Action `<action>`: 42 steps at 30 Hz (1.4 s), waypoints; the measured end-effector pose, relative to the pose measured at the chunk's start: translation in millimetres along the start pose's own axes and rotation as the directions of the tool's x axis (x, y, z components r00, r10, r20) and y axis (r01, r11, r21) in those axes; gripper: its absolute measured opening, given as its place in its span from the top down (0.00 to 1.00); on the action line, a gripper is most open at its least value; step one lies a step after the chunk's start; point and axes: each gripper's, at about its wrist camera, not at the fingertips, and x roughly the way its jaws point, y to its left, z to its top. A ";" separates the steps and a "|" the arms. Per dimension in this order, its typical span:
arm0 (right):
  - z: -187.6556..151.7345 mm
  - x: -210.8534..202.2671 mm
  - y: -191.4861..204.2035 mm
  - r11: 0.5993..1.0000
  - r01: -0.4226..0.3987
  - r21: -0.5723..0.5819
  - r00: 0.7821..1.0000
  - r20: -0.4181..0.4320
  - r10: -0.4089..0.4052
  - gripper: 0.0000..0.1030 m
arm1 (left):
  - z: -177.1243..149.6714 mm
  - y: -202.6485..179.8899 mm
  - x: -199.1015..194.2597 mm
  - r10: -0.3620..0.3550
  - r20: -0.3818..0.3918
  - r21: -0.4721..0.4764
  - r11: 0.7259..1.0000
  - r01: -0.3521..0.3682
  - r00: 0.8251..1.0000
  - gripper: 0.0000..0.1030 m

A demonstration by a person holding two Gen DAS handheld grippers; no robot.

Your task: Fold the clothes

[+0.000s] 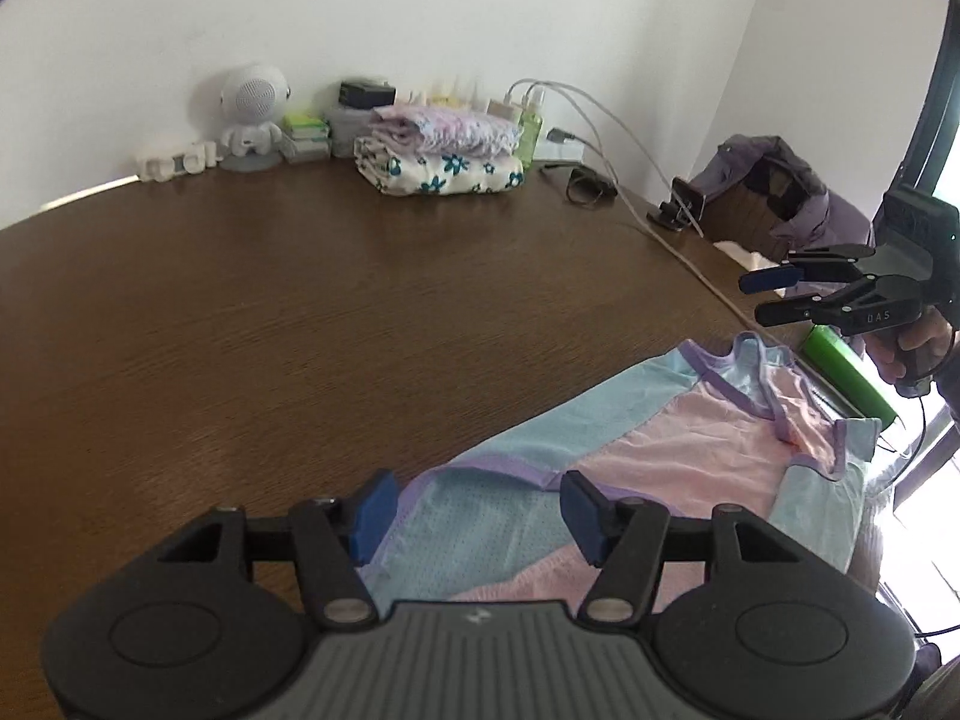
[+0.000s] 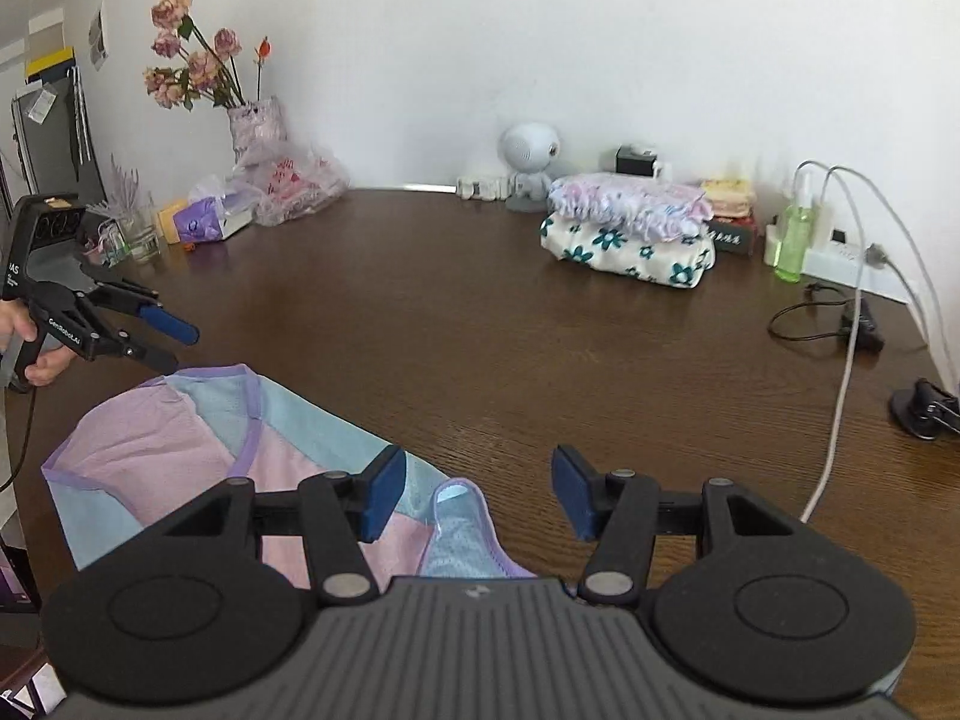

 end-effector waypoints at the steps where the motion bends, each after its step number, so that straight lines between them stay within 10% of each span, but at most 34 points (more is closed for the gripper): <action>1: 3.5 14.4 0.0 1.000 0.000 -0.003 0.999 -0.042 -0.001 0.47 | 5.2 0.7 11.1 0.013 -0.029 0.003 1.000 -0.013 1.000 0.43; 7: 7.3 64.4 5.9 0.999 -0.031 -0.015 0.984 -0.176 0.028 0.49 | 14.2 10.0 42.9 0.015 -0.112 0.015 1.000 -0.013 0.994 0.45; 18: -3.8 74.1 6.3 0.998 -0.060 -0.027 0.974 -0.219 0.053 0.94 | 12.2 17.9 37.7 0.010 -0.115 0.010 1.000 -0.009 0.993 0.97; 31: -4.1 17.9 30.3 0.989 -0.078 -0.124 0.992 -0.109 0.065 0.96 | 0.8 -17.5 -2.2 0.065 -0.001 0.116 0.991 -0.065 0.998 0.99; 42: -52.9 -50.7 69.9 0.980 -0.122 -0.157 0.986 -0.131 0.102 0.96 | -78.9 -73.1 -51.3 0.084 0.072 0.102 0.991 -0.091 0.994 0.99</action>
